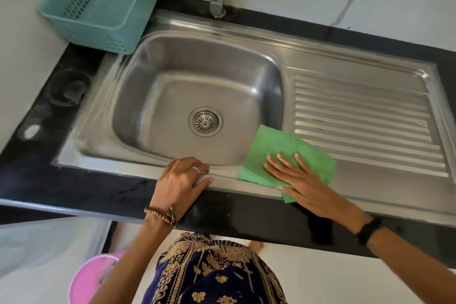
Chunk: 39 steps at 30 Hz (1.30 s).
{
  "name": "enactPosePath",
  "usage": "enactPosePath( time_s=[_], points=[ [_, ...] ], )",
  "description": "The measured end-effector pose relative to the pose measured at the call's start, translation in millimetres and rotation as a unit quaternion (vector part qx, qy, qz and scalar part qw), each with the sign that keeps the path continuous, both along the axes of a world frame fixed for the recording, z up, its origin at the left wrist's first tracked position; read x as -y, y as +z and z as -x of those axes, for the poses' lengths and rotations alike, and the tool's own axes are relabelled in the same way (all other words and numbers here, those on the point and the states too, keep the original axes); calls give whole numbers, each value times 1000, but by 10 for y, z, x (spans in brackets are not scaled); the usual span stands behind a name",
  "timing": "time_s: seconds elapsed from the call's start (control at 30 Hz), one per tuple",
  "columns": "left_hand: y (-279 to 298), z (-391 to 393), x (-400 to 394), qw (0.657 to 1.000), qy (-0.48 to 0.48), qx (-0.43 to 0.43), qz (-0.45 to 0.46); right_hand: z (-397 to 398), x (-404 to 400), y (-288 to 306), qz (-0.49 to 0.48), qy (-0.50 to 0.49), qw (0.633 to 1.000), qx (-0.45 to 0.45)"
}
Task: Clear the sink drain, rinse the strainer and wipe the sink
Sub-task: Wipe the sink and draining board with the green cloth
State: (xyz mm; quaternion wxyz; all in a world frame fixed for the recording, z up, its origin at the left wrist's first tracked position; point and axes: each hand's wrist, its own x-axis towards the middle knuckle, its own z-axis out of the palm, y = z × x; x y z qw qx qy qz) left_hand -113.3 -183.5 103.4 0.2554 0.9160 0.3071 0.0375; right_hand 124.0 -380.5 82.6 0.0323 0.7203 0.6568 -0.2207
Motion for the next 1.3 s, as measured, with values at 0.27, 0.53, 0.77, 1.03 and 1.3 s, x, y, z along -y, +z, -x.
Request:
enactPosePath(
  time_s=[0.27, 0.53, 0.77, 1.03, 1.3],
  points=[
    [-57, 336, -341, 998, 37, -48, 16, -153, -340, 176, 59, 208, 976, 37],
    [-65, 428, -410, 994, 103, -25, 38, 442, -984, 96, 42, 156, 982, -99],
    [16, 506, -590, 991, 127, -30, 31, 1021, -1651, -4, -8, 132, 976, -173],
    [90, 716, -795, 983, 162, -74, 33, 541, -1035, 45, -16, 177, 977, -121],
    [-6, 926, -915, 971, 228, -60, 26, 579, -1110, -10, 17, 168, 976, -139]
  ],
)
